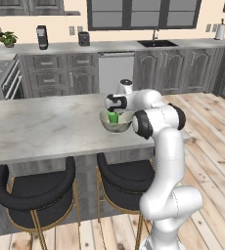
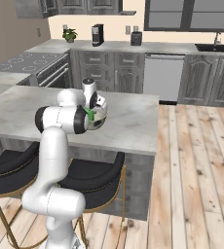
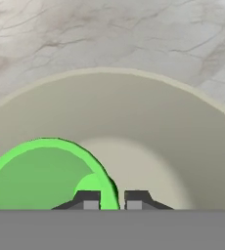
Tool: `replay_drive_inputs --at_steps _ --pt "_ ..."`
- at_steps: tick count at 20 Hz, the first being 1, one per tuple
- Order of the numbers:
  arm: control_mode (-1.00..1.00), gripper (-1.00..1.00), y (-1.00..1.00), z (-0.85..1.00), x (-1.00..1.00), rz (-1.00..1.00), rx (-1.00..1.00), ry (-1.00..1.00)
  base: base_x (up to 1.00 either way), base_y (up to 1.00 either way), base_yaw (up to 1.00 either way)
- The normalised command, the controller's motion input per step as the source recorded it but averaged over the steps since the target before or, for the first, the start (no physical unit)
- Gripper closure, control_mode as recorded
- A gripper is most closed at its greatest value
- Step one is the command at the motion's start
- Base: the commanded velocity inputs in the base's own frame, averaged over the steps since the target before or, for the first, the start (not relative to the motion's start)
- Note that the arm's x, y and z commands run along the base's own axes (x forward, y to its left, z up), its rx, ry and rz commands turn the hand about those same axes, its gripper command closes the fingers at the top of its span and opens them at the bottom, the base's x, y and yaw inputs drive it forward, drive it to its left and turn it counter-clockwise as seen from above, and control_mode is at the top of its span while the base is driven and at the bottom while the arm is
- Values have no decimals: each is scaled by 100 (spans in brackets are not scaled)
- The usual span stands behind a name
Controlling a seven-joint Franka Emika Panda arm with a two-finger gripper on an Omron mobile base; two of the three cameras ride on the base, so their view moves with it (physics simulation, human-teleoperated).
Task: Place the cup inside the bowl on the dining table and move the bowl to any counter.
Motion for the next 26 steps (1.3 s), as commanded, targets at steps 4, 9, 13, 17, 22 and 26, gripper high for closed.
replay_drive_inputs --at_steps 4,9,13,17,22,26 --pt "-100 -100 0 0 0 0 0 0 0 0 0" --pt "-100 -100 0 5 0 0 0 1 0 0 0" --pt "-100 -100 0 39 0 0 3 0 0 0 0" --pt "-100 -100 0 63 0 0 8 -2 0 0 0" --pt "-100 -100 -4 39 -6 0 8 -1 0 0 0" --pt "-100 -100 -36 0 -22 -1 4 3 0 0 0"
